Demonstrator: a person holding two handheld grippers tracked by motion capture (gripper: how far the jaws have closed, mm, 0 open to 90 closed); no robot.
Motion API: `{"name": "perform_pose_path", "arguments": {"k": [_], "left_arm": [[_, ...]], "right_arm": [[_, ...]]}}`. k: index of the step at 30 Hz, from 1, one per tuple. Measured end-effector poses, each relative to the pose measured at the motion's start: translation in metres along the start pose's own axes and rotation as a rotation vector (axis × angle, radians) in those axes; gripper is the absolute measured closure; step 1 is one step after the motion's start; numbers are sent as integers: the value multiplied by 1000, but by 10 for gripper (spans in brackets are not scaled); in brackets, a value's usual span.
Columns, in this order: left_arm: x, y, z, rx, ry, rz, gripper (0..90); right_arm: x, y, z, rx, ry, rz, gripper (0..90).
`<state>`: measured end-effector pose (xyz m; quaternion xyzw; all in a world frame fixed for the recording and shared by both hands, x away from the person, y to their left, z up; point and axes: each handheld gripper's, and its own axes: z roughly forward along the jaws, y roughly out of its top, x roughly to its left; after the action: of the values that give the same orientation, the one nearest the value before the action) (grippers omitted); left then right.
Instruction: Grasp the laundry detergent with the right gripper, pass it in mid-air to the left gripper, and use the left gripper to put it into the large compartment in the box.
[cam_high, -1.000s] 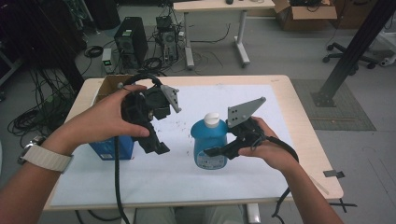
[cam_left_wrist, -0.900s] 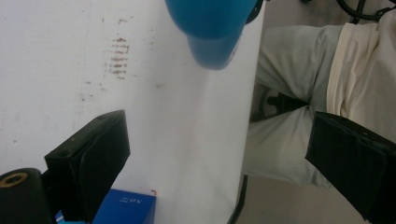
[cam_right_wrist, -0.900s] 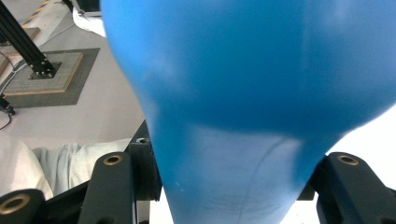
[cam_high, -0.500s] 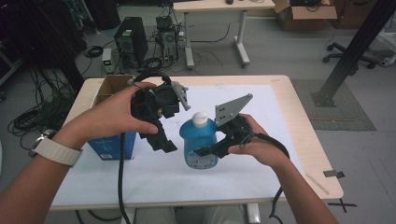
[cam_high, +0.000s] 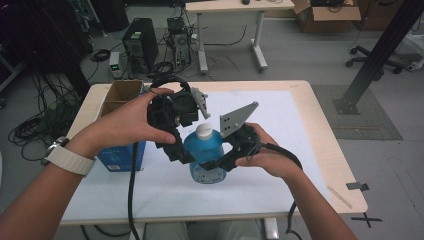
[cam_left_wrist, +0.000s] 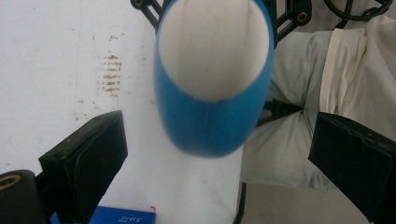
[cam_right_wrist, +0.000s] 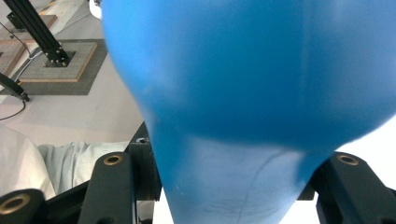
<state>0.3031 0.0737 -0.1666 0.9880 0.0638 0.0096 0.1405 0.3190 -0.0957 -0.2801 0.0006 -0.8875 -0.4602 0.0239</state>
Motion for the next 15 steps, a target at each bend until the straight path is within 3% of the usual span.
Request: {"name": "perform_pose_path", "arguments": {"k": [15], "left_arm": [[0,6,6,3,-4,7,47]], "right_arm": [[1,5,8,11,16,-5,434]]}}
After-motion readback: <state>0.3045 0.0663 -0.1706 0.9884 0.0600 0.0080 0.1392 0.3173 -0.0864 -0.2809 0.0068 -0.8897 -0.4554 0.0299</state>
